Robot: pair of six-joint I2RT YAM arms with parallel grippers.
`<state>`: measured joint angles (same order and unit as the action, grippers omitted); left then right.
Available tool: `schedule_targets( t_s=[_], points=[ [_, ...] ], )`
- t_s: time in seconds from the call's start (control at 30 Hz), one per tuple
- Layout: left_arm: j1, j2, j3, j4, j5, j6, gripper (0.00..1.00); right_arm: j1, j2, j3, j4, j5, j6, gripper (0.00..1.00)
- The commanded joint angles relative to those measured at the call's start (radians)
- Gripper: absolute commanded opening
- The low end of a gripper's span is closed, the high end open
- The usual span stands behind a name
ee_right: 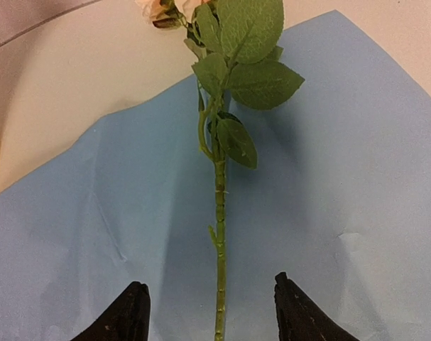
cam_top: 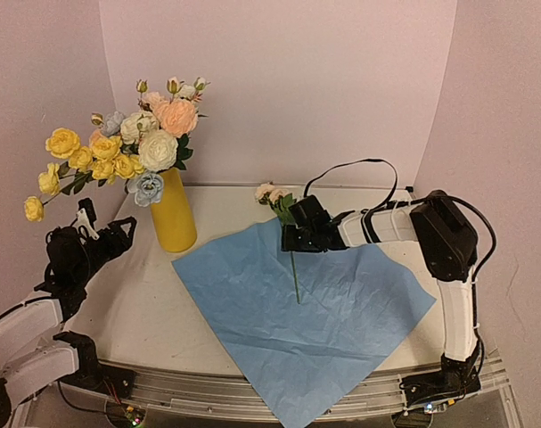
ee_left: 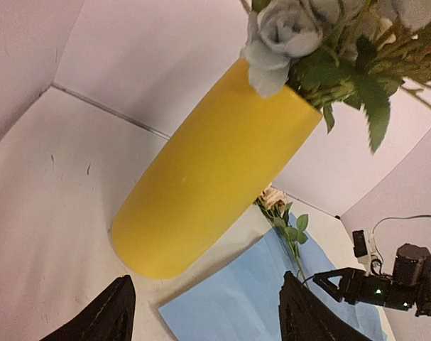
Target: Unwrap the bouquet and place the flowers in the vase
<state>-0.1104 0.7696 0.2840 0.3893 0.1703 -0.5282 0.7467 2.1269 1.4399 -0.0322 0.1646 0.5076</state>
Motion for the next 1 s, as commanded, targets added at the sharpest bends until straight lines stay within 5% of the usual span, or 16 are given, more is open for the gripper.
schedule_targets(
  t_s=[0.0,0.23,0.4,0.53,0.73,0.97],
  points=[
    [-0.003,-0.064,-0.071,-0.048,0.073,-0.142,0.71,0.000,0.063,0.072,-0.040,0.021,-0.001,0.59],
    [-0.020,-0.080,-0.144,-0.071,0.172,-0.257,0.72,0.001,0.151,0.156,-0.061,0.012,0.001,0.45],
    [-0.207,0.010,-0.132,-0.075,0.060,-0.260,0.71,0.000,0.192,0.213,-0.071,0.006,-0.005,0.33],
    [-0.470,0.138,-0.052,-0.072,-0.142,-0.261,0.72,-0.007,0.184,0.223,-0.081,0.015,0.002,0.00],
    [-0.728,0.304,0.073,-0.065,-0.337,-0.264,0.72,-0.006,-0.014,0.051,0.008,0.002,0.011,0.00],
    [-0.957,0.448,0.238,-0.032,-0.444,-0.262,0.74,0.005,-0.359,-0.322,0.328,-0.210,0.125,0.00]
  ],
)
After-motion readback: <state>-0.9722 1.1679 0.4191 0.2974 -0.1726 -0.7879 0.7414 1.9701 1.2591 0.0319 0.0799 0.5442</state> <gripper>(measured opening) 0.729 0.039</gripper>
